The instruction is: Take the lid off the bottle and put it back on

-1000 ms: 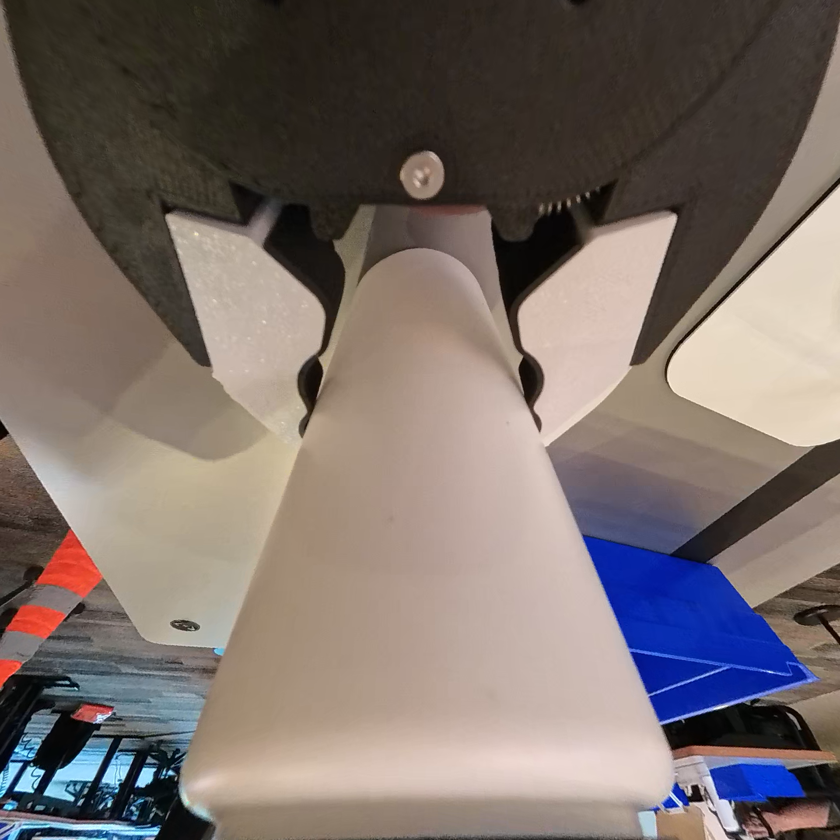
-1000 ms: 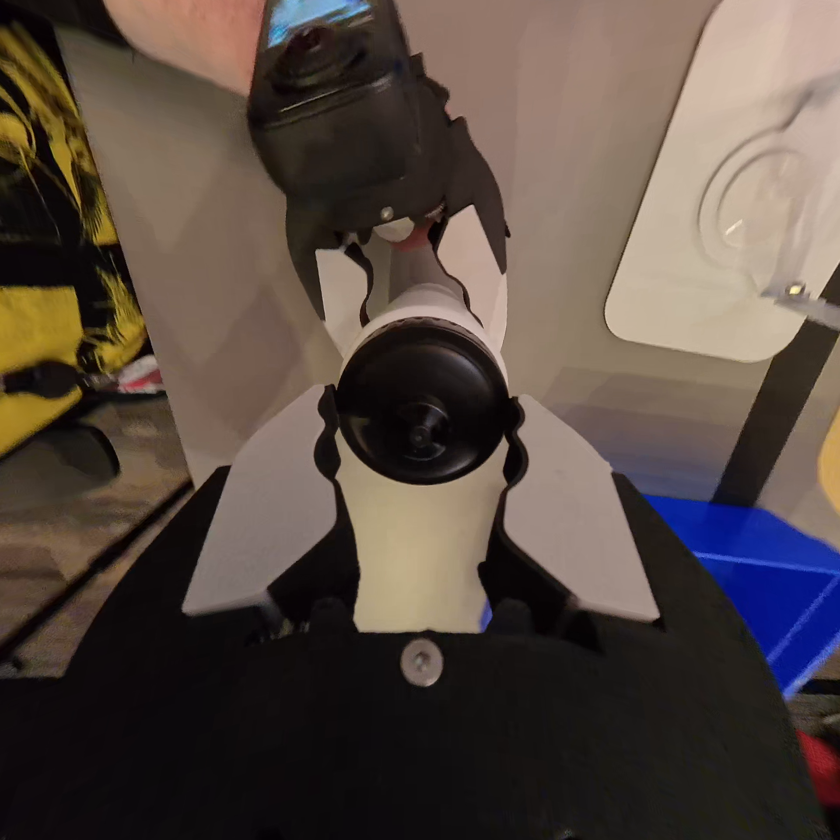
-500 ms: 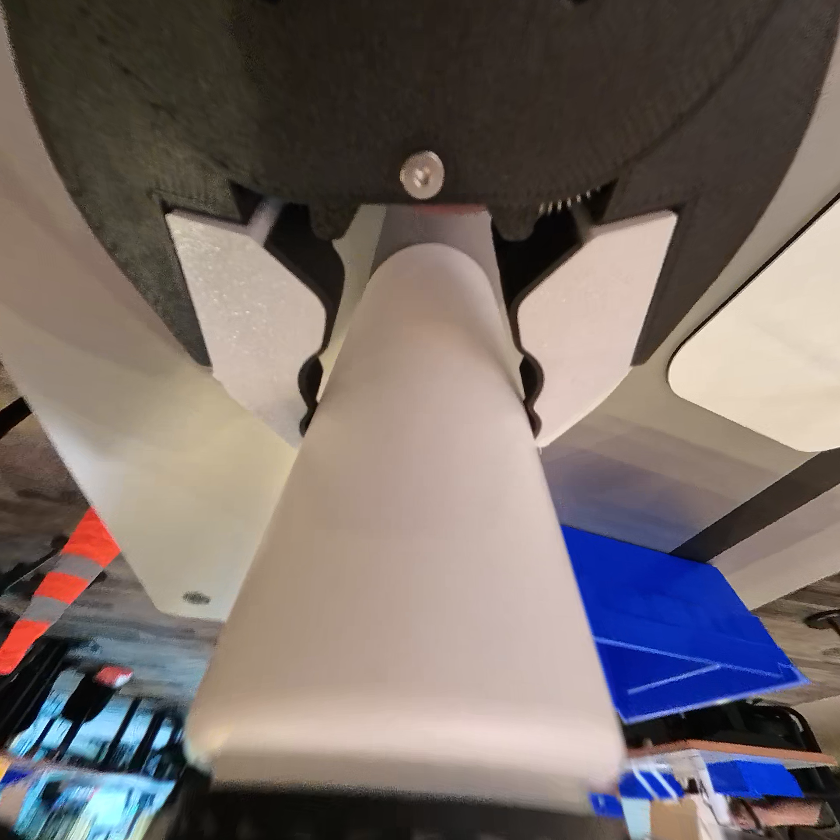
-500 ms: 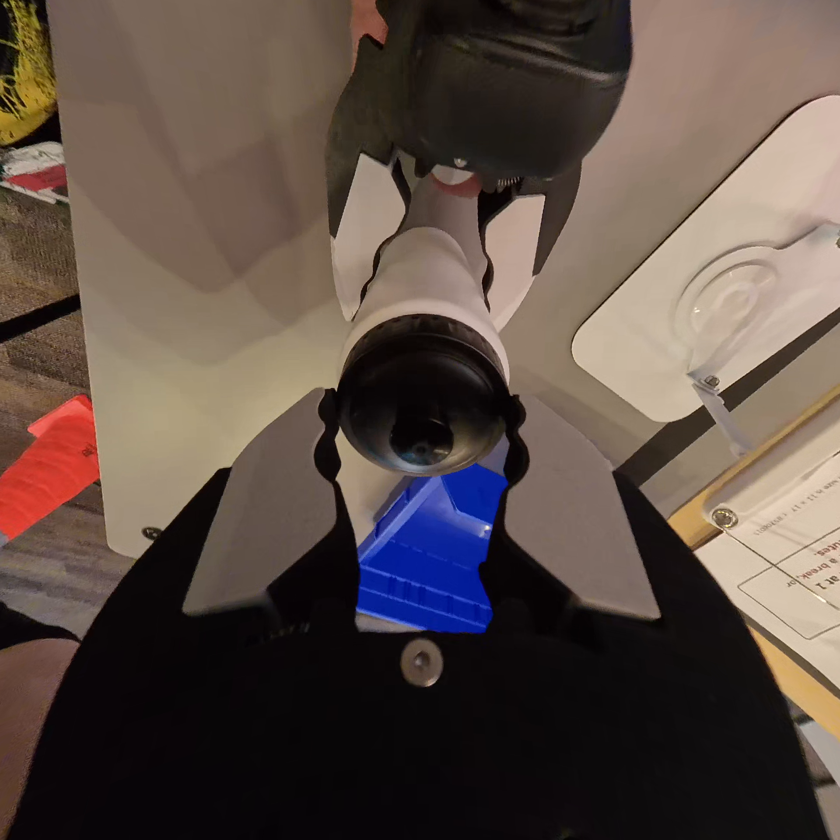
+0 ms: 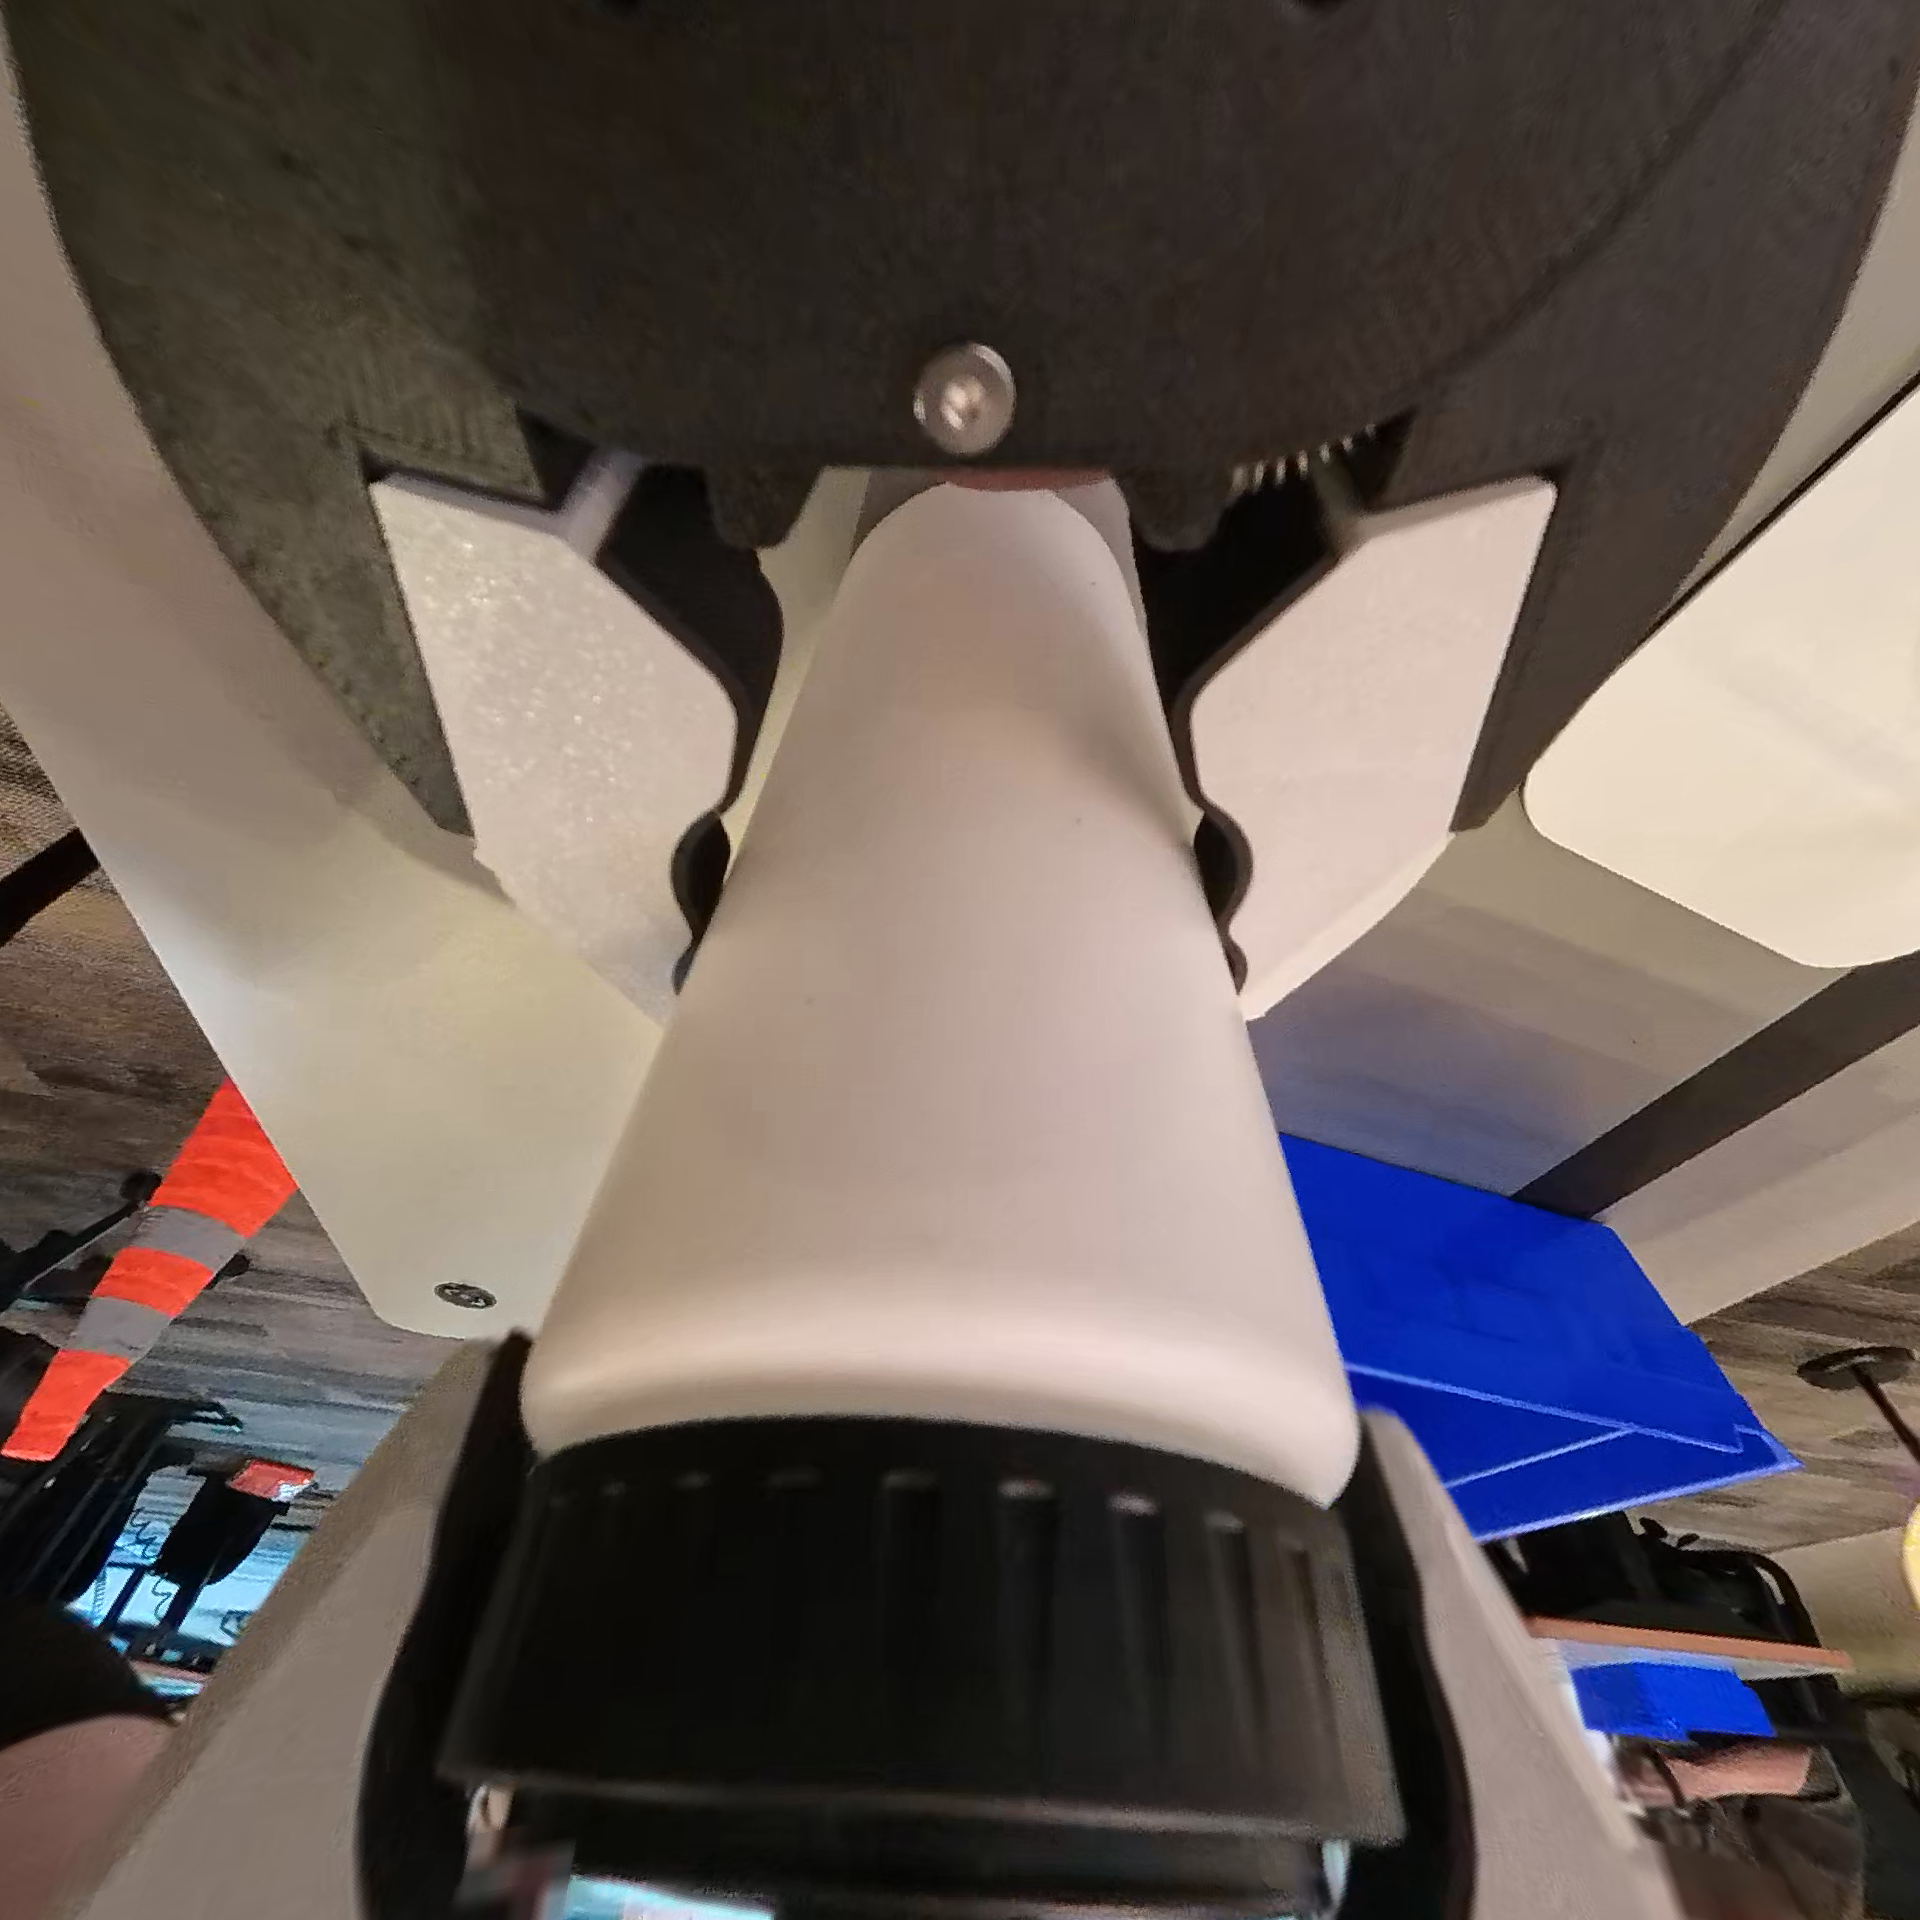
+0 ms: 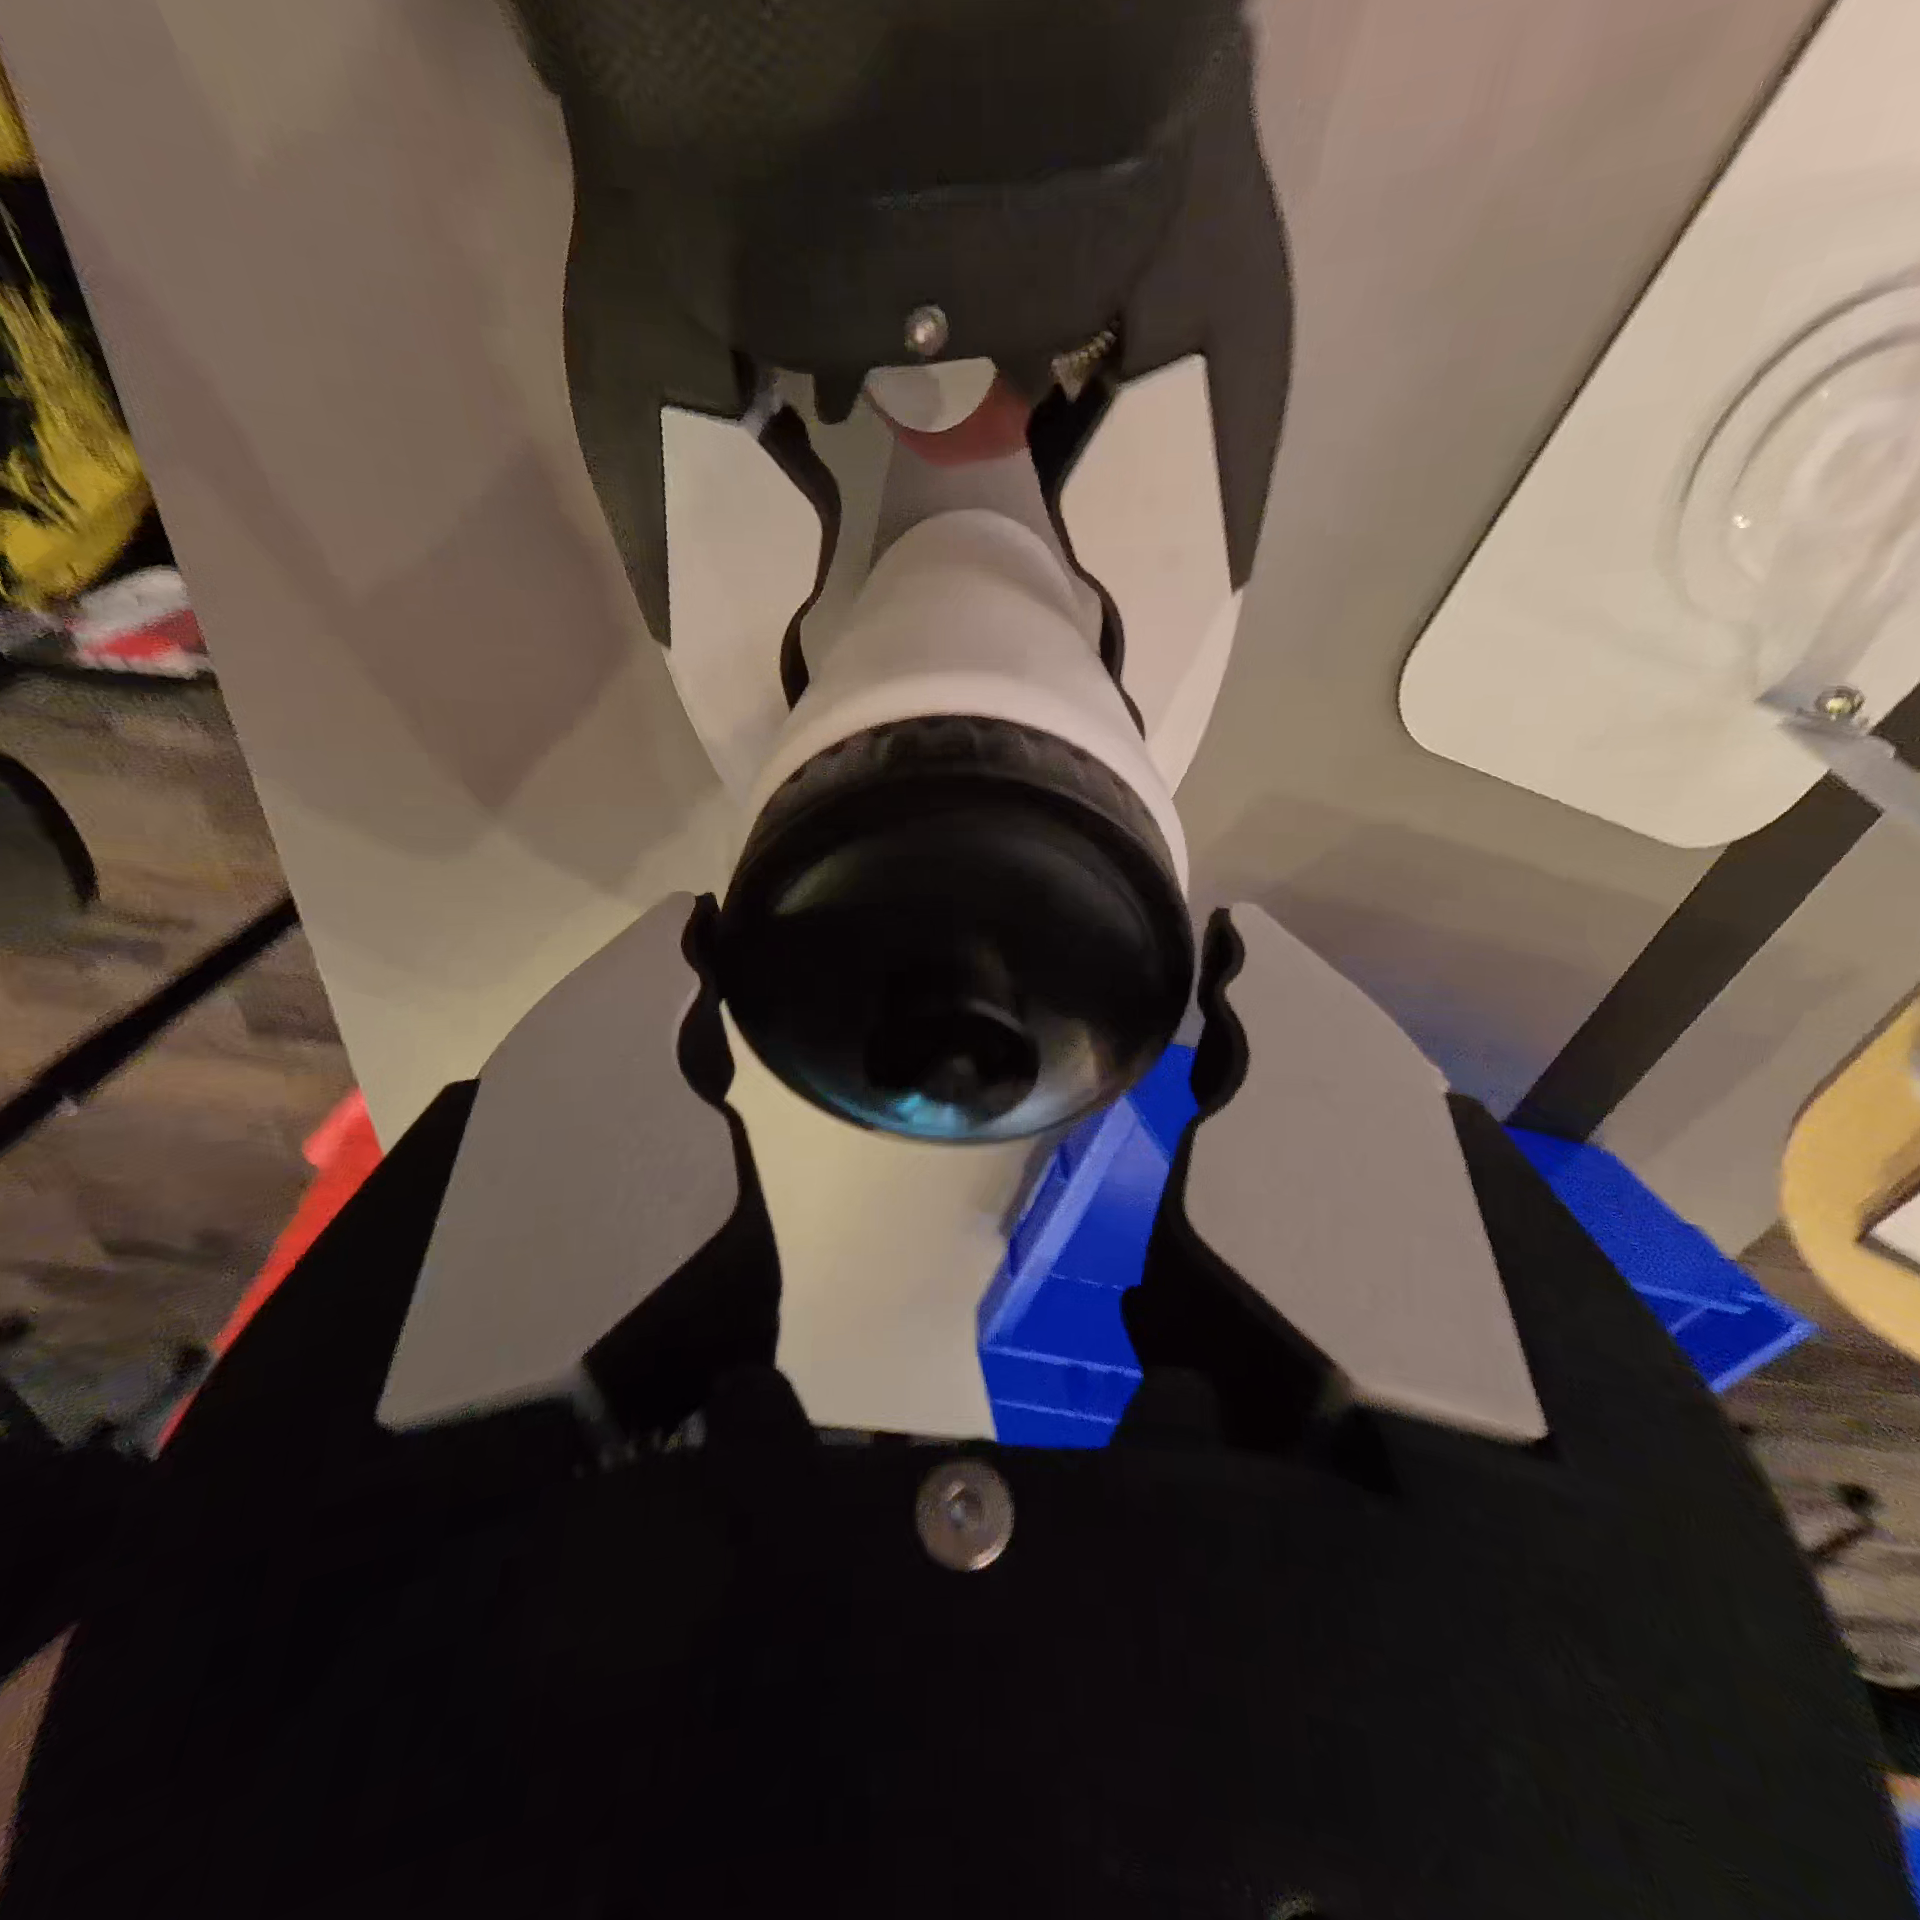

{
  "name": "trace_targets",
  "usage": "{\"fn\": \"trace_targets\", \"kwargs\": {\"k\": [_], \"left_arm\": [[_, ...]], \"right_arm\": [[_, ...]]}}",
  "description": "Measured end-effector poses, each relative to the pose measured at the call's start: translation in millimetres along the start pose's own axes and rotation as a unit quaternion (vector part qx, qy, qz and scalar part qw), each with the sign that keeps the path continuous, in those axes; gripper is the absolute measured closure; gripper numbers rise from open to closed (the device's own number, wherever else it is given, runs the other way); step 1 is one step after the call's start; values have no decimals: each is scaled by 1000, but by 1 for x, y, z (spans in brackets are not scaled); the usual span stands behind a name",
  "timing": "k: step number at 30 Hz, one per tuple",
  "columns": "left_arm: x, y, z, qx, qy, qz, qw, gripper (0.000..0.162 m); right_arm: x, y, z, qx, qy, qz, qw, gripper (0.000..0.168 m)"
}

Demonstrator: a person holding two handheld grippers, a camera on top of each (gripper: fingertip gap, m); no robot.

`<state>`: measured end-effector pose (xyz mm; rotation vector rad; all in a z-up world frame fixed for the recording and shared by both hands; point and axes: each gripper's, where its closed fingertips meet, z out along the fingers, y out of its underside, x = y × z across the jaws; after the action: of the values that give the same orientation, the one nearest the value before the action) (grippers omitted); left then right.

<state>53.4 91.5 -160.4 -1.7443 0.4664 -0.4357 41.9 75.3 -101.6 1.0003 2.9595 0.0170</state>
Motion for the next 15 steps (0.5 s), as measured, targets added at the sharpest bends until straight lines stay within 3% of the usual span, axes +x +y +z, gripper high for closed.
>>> {"fn": "trace_targets", "kwargs": {"k": [7,15], "left_arm": [[0,0,0,-1,-4,2,1000,72],[-2,1,-1,-4,-7,8,1000,75]], "right_arm": [[0,-10,-26,107,-18,165,980,93],[0,-10,-22,85,-12,132,988,98]]}}
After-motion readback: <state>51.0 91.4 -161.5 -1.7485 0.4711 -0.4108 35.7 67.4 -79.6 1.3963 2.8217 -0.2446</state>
